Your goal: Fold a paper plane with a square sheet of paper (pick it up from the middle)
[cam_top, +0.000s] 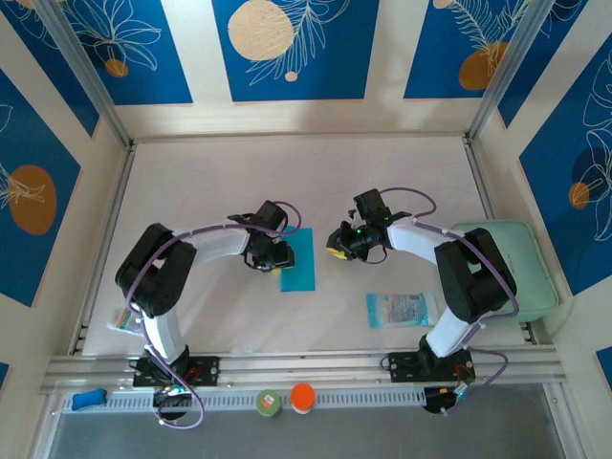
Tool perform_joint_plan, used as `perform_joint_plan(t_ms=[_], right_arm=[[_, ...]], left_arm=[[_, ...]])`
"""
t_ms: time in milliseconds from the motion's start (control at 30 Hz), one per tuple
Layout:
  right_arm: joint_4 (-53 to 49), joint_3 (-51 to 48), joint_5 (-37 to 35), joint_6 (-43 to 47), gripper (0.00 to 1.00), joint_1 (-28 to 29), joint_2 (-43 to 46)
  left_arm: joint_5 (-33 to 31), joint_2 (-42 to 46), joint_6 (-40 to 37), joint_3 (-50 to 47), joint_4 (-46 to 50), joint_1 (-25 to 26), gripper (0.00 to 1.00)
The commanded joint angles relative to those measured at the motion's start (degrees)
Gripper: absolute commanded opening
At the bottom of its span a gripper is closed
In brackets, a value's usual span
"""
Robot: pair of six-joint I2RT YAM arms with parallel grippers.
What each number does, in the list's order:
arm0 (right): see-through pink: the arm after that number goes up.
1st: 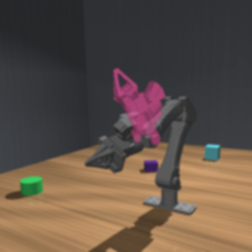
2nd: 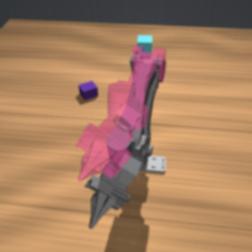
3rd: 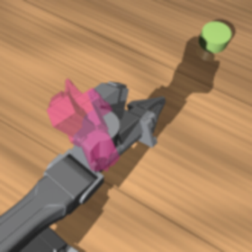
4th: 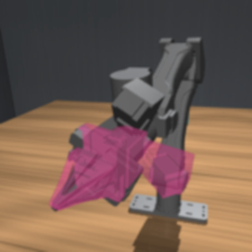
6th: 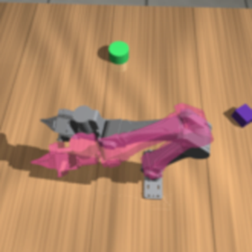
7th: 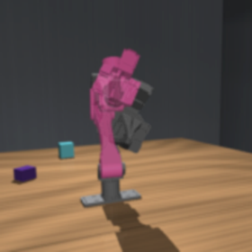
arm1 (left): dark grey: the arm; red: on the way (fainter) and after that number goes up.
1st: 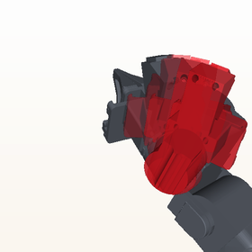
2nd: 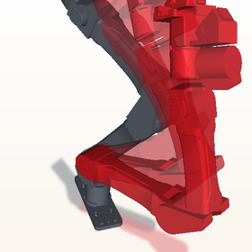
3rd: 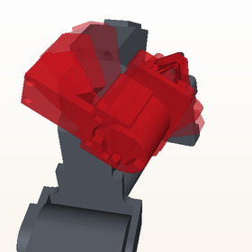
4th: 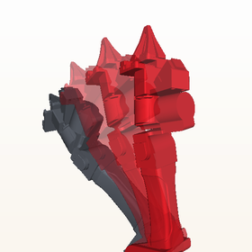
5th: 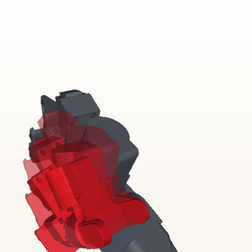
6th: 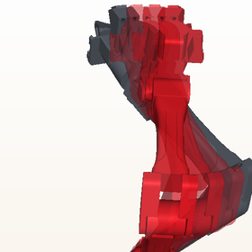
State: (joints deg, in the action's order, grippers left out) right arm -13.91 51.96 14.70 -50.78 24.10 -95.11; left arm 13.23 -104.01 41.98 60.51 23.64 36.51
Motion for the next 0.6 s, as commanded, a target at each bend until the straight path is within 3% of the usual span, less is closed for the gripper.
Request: perform_joint_plan(t_ms=[0,567], right_arm=[[0.7,0.2,1.7,1.0,0.22,0.2,-0.9],[3.3,5.9,8.5,4.2,0.08,5.7,-8.4]], left_arm=[[-2.2,-5.1,0.5,-2.3,3.3,1.0,0.35],[-2.1,-7.1,0.1,-2.6,3.3,1.2,0.35]])
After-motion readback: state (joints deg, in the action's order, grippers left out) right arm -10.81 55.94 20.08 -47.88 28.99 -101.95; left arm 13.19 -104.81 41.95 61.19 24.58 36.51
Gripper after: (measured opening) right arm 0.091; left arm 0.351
